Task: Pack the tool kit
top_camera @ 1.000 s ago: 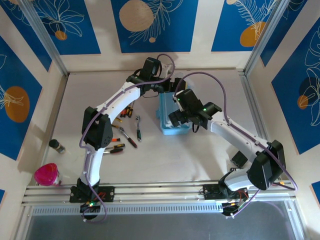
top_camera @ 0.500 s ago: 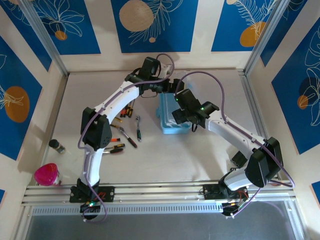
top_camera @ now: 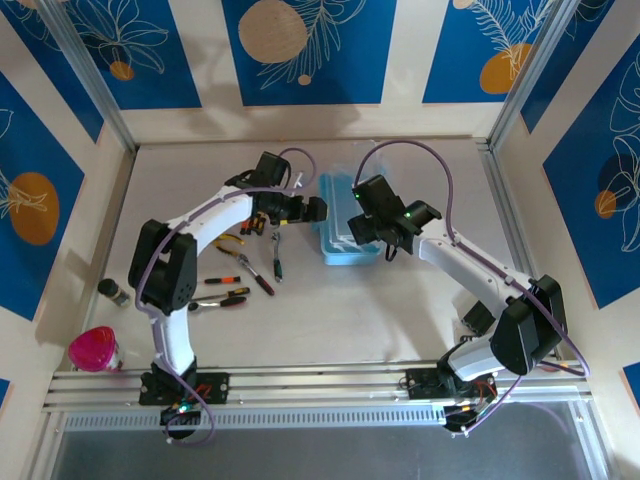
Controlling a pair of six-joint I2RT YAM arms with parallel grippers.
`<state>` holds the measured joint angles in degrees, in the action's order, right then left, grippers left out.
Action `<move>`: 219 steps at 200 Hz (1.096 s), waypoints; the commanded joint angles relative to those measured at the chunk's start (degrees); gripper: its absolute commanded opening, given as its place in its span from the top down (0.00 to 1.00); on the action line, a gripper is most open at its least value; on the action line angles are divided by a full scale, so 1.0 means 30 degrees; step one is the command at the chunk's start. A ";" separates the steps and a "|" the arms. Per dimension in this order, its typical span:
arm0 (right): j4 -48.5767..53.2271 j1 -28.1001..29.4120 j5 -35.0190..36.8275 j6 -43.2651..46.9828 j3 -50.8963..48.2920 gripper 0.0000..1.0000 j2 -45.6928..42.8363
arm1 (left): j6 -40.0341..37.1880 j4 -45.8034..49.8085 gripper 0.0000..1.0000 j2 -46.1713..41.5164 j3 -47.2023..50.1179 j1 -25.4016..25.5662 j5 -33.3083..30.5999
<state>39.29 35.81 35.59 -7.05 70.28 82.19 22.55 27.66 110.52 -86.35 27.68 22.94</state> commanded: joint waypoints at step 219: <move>-0.0111 -0.6947 -0.6125 -0.2195 -0.2790 0.24 -0.4991 | -0.0147 -0.0524 0.00 0.2986 -0.0511 0.0467 -0.0176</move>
<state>40.16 18.02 24.84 -10.92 64.79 68.51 22.00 25.96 118.39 -87.42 28.42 21.34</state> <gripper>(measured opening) 0.766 0.997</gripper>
